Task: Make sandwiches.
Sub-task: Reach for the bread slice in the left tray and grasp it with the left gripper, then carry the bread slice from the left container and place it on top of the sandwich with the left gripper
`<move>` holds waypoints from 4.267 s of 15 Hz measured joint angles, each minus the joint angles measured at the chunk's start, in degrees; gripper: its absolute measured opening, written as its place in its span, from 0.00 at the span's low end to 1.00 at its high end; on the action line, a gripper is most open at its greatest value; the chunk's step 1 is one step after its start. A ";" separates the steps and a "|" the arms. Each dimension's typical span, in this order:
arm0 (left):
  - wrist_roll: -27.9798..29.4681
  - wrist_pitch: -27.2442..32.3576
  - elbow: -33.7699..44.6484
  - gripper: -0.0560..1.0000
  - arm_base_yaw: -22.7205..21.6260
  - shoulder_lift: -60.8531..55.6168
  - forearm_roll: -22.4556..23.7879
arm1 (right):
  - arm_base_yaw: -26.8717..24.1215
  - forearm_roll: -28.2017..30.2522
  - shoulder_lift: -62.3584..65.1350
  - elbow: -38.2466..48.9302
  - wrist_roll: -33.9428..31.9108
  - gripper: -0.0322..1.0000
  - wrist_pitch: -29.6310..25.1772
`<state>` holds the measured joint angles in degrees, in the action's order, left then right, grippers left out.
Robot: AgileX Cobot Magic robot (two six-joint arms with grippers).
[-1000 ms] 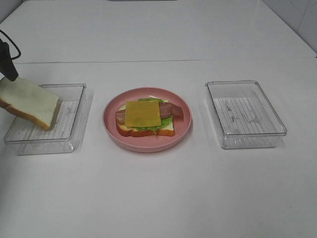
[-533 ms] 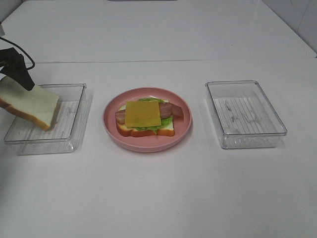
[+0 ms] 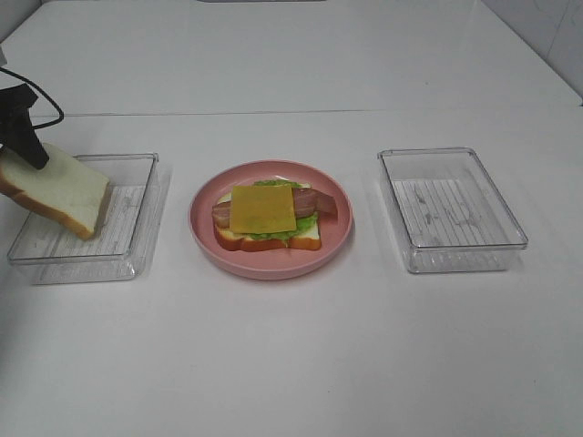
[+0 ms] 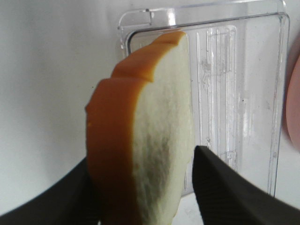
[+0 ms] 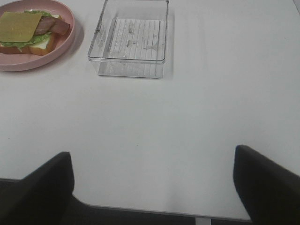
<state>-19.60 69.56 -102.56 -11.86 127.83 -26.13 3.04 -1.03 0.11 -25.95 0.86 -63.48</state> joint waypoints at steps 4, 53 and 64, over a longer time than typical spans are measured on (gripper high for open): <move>1.78 0.00 0.00 0.45 0.00 0.00 0.29 | 0.00 0.00 0.00 0.00 0.00 0.89 0.00; -6.30 -7.45 4.30 0.23 23.03 6.30 -38.90 | 0.00 0.00 0.00 0.00 0.00 0.89 0.11; -3.72 -8.71 4.30 0.23 23.03 7.39 -35.29 | 0.00 0.00 0.00 0.00 0.00 0.89 0.11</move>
<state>-23.32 60.85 -98.26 11.17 135.22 -61.42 3.04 -1.03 0.11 -25.95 0.86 -63.37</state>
